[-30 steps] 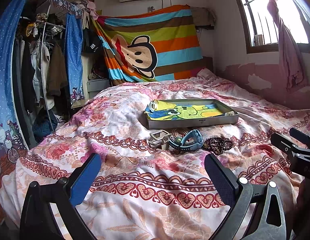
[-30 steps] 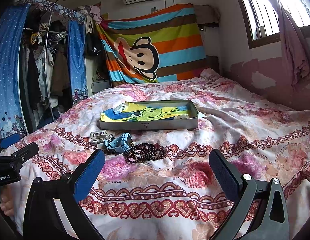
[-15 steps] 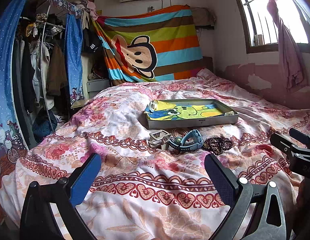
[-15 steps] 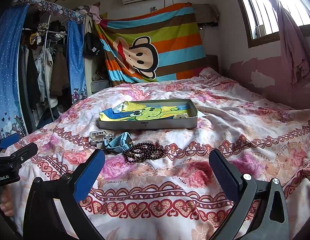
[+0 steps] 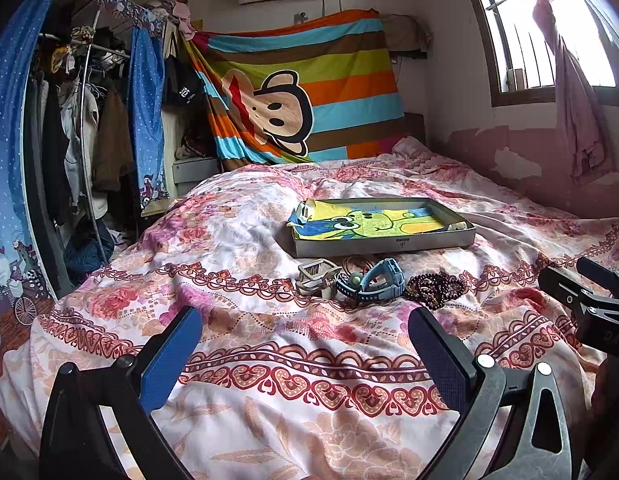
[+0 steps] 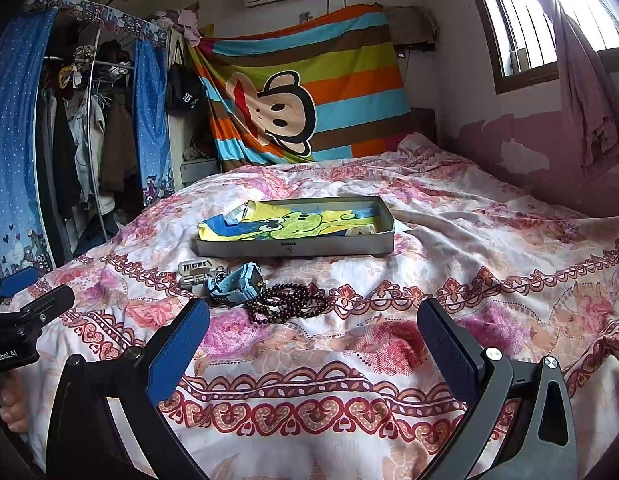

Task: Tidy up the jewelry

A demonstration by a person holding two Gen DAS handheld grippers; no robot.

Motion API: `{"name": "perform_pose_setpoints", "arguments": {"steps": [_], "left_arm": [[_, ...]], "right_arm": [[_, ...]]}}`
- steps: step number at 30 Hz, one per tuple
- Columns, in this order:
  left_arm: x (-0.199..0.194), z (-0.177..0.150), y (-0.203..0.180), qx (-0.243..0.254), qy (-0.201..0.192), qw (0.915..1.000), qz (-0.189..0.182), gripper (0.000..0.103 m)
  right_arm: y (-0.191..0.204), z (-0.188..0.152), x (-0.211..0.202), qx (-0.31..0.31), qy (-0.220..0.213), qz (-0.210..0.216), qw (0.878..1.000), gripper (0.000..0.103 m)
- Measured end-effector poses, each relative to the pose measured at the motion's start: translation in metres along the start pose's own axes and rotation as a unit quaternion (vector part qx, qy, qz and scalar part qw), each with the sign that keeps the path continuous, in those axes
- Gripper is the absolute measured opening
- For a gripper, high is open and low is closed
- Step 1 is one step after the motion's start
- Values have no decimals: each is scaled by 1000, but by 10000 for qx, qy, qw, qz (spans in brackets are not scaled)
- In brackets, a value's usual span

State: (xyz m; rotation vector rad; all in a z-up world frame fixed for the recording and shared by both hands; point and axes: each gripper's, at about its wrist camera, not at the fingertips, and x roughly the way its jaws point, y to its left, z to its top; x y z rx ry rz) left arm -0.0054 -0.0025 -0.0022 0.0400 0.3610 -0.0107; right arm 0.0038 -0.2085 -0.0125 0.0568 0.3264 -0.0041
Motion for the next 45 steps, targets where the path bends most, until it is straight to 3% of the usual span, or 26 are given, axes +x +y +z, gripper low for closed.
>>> {"name": "perform_pose_setpoints", "arguments": {"steps": [23, 29, 34, 40, 45], "left_arm": [[5, 1, 2, -3, 101, 9999, 33, 103], [32, -4, 7, -83, 752, 9970, 154, 103], [58, -2, 26, -429, 1376, 9895, -79, 103], [87, 11, 29, -533, 1752, 9821, -447, 103], [119, 24, 29, -354, 1917, 9793, -536, 103]], "right_arm": [[0, -2, 3, -12, 87, -58, 9999, 102], [-4, 4, 13, -122, 370, -162, 9991, 102], [-17, 15, 31, -172, 789, -83, 9967, 102], [-33, 24, 60, -207, 1263, 146, 9917, 102], [-37, 28, 95, -265, 1672, 503, 9843, 102]]}}
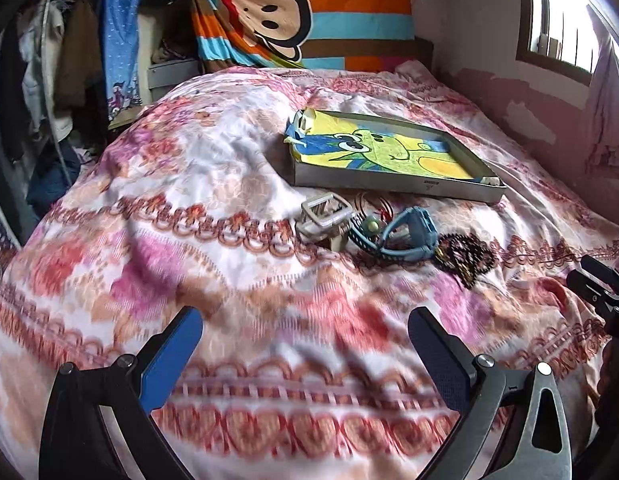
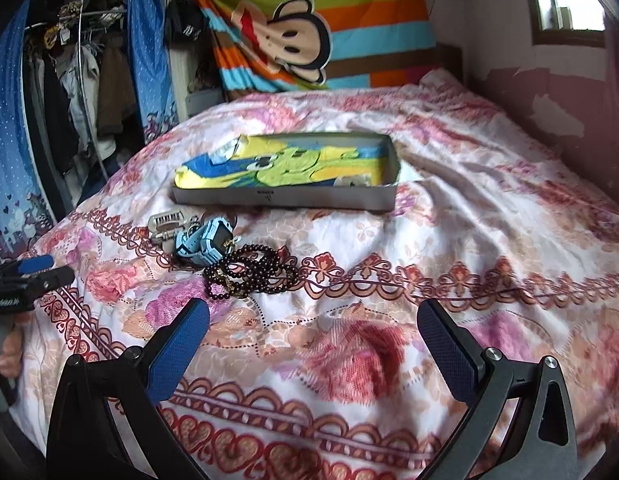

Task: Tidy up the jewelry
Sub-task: 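Move left tool to the white square watch while right tool reaches the black bead bracelet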

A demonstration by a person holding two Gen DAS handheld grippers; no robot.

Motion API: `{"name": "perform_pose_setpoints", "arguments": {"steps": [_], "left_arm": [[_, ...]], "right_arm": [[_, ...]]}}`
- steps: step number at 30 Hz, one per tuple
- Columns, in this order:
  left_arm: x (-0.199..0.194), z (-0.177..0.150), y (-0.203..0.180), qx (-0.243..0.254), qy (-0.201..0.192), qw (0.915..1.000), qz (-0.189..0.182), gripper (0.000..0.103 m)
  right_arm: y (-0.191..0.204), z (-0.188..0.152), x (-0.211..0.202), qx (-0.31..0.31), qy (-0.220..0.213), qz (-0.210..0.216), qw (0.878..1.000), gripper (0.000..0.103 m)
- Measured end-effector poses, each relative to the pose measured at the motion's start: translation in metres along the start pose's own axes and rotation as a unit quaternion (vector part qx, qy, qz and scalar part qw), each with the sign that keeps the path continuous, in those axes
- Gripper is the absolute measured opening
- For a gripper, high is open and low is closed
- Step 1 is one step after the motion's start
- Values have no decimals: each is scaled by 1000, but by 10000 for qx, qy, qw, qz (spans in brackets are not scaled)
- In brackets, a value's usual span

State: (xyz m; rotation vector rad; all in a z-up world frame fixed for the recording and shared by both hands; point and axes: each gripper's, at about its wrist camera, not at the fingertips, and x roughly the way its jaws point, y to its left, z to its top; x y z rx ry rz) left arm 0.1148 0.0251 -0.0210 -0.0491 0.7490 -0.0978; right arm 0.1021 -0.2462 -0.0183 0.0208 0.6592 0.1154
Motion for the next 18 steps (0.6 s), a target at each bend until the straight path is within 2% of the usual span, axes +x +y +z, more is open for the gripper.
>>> {"name": "perform_pose_setpoints", "arguments": {"steps": [6, 11, 15, 17, 18], "left_arm": [[33, 32, -5, 166, 176, 9994, -244, 103], [60, 51, -7, 186, 252, 9991, -288, 103], [85, 60, -4, 75, 419, 9983, -404, 99], [98, 63, 0, -7, 554, 9970, -534, 98], [102, 64, 2, -67, 600, 9964, -589, 96]], "right_arm": [[10, 14, 33, -550, 342, 35, 9979, 102], [12, 27, 59, -528, 585, 400, 9961, 102], [22, 34, 84, -495, 787, 678, 9934, 102], [27, 35, 92, -498, 847, 741, 9924, 99], [30, 35, 97, -487, 871, 737, 9923, 94]]}}
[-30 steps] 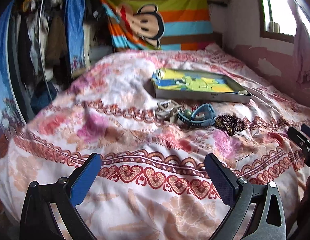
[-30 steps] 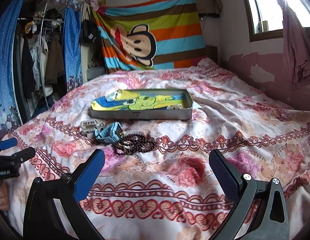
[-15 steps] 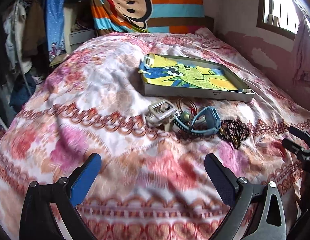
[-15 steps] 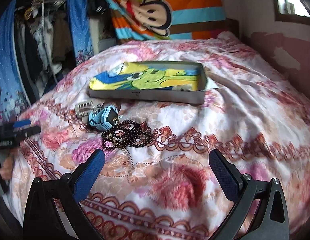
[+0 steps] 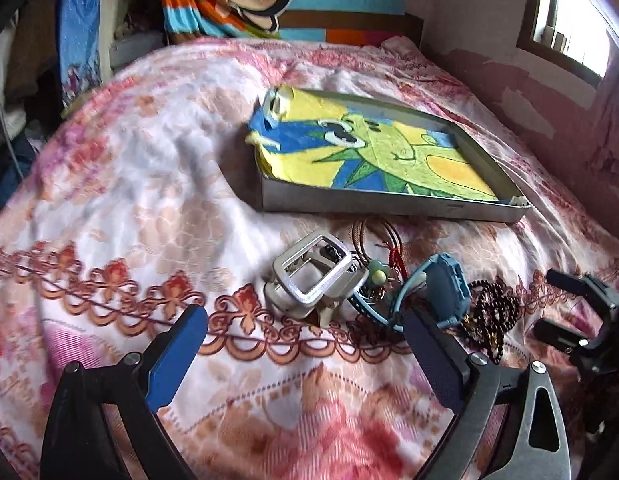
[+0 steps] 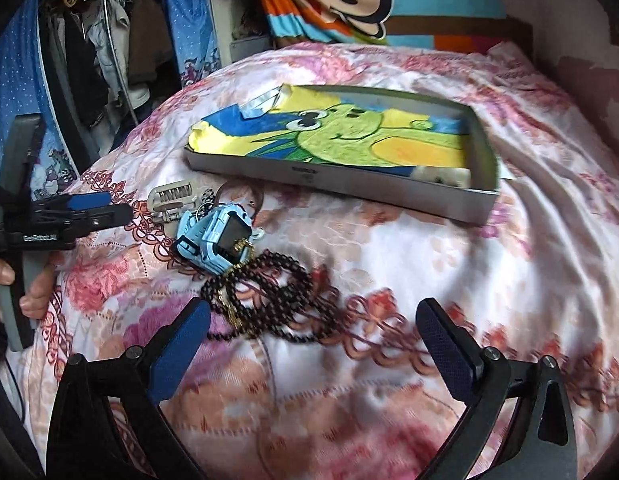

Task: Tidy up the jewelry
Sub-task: 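Move left tool to the white square watch while right tool reaches the black bead bracelet, then close left tool on the white square watch while right tool grasps the bead bracelet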

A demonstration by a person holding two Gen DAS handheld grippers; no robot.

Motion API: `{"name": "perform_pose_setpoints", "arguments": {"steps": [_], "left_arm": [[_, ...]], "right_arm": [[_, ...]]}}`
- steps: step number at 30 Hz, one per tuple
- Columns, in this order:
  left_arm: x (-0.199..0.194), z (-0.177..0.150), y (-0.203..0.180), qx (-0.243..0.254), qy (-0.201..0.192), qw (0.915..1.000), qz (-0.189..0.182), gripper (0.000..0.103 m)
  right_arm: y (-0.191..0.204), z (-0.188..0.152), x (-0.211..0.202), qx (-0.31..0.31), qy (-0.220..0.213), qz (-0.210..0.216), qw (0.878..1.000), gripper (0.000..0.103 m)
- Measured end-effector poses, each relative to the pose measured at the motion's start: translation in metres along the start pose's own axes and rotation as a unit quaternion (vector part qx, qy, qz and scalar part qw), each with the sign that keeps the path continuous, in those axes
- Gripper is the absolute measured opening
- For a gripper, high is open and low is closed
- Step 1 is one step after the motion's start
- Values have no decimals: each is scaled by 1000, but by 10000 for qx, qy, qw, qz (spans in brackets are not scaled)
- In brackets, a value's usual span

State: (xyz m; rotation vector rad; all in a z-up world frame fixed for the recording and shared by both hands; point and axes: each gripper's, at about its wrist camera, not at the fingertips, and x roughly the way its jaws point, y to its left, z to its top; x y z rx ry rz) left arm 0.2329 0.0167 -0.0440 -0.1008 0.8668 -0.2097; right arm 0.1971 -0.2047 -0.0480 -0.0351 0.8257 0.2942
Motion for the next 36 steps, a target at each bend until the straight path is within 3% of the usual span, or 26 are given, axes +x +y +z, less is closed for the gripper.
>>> {"name": "perform_pose_setpoints", "arguments": {"steps": [3, 13, 16, 22, 29, 34, 36], "left_arm": [[12, 7, 10, -231, 53, 9997, -85, 91], [38, 17, -5, 359, 183, 9990, -178, 81], [40, 17, -9, 484, 223, 9984, -170, 63], [39, 15, -6, 448, 198, 9983, -302, 62], [36, 11, -13, 619, 201, 9975, -264, 61], [30, 9, -14, 617, 219, 9976, -226, 60], [25, 8, -15, 608, 169, 9978, -223, 59]], "right_arm": [[-3, 2, 9, 132, 65, -9, 9999, 80], [-14, 5, 32, 535, 227, 436, 9974, 63], [-12, 4, 35, 486, 268, 490, 9973, 59], [-1, 2, 39, 177, 456, 406, 9980, 43], [-2, -3, 40, 154, 511, 344, 9980, 39], [0, -7, 40, 115, 512, 376, 9979, 16], [1, -6, 39, 87, 468, 392, 9981, 13]]}}
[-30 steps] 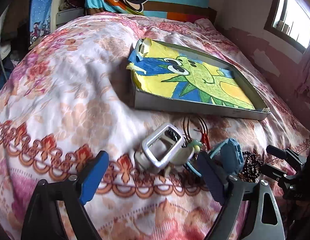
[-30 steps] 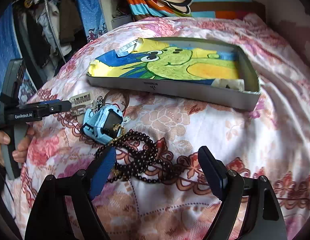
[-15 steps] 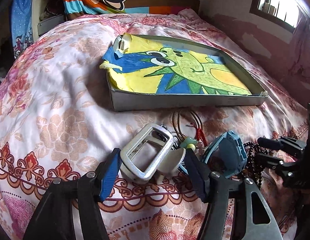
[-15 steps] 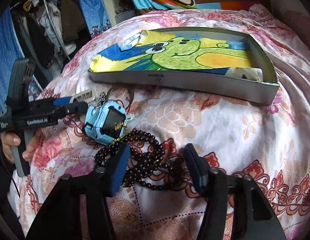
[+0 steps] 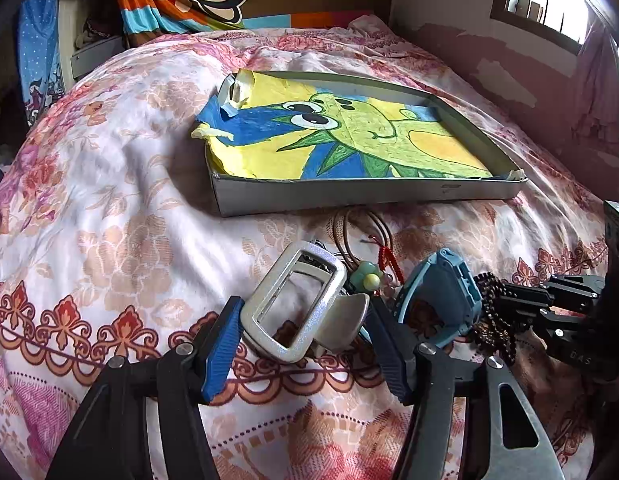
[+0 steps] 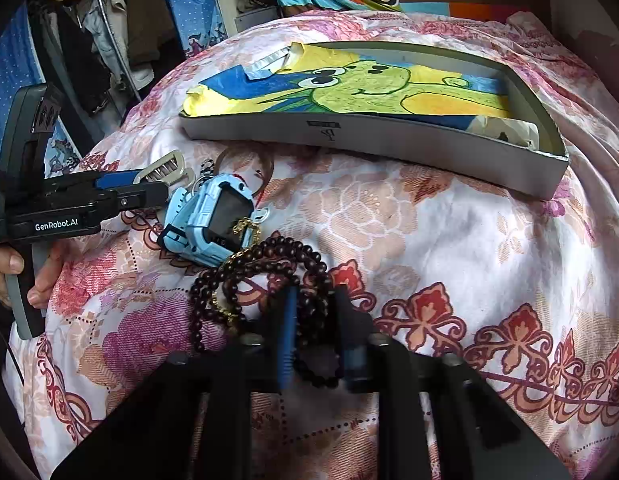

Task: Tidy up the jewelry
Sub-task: 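Close left tool on the white square watch while right tool grasps the bead bracelet, then carry both items into the tray and open both tools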

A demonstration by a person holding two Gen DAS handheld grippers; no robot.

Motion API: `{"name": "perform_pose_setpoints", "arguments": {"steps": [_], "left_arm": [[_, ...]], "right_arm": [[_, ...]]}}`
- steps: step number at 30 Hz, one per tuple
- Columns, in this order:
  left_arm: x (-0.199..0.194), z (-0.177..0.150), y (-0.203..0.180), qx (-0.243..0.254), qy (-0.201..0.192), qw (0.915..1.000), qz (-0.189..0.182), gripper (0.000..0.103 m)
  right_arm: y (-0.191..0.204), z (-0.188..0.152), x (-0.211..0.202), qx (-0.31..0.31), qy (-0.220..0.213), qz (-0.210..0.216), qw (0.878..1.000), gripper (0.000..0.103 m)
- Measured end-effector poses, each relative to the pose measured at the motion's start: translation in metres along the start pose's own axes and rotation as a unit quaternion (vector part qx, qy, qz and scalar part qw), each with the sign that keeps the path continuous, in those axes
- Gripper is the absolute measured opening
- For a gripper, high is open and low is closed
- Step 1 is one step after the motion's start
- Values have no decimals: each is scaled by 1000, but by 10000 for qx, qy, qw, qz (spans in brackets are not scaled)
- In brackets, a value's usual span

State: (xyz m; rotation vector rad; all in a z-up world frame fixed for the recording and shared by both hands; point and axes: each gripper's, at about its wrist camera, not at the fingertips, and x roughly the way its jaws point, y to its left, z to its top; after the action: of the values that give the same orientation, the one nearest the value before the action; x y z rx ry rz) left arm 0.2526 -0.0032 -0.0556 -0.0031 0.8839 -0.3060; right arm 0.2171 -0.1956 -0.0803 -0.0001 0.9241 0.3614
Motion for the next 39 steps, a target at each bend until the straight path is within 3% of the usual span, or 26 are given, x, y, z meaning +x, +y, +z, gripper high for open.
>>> {"name": "perform_pose_setpoints", "arguments": {"steps": [12, 18, 30, 35, 39], "left_arm": [[-24, -2, 5, -340, -484, 9980, -236, 59], [-32, 0, 0, -352, -701, 9954, -551, 59], [-37, 1, -7, -362, -863, 9932, -698, 59], [-33, 19, -16, -454, -962, 9914, -762, 59], [-23, 53, -28, -626, -1069, 9893, -769, 59]], "right_arm": [[2, 8, -29, -79, -582, 67, 9983, 10], [-1, 12, -53, -64, -939, 123, 9955, 10], [-12, 29, -108, -83, -1969, 72, 9804, 10], [-23, 49, -117, 4, -2301, -41, 9732, 10], [-38, 70, -121, 110, -2587, -194, 9657, 10]]}}
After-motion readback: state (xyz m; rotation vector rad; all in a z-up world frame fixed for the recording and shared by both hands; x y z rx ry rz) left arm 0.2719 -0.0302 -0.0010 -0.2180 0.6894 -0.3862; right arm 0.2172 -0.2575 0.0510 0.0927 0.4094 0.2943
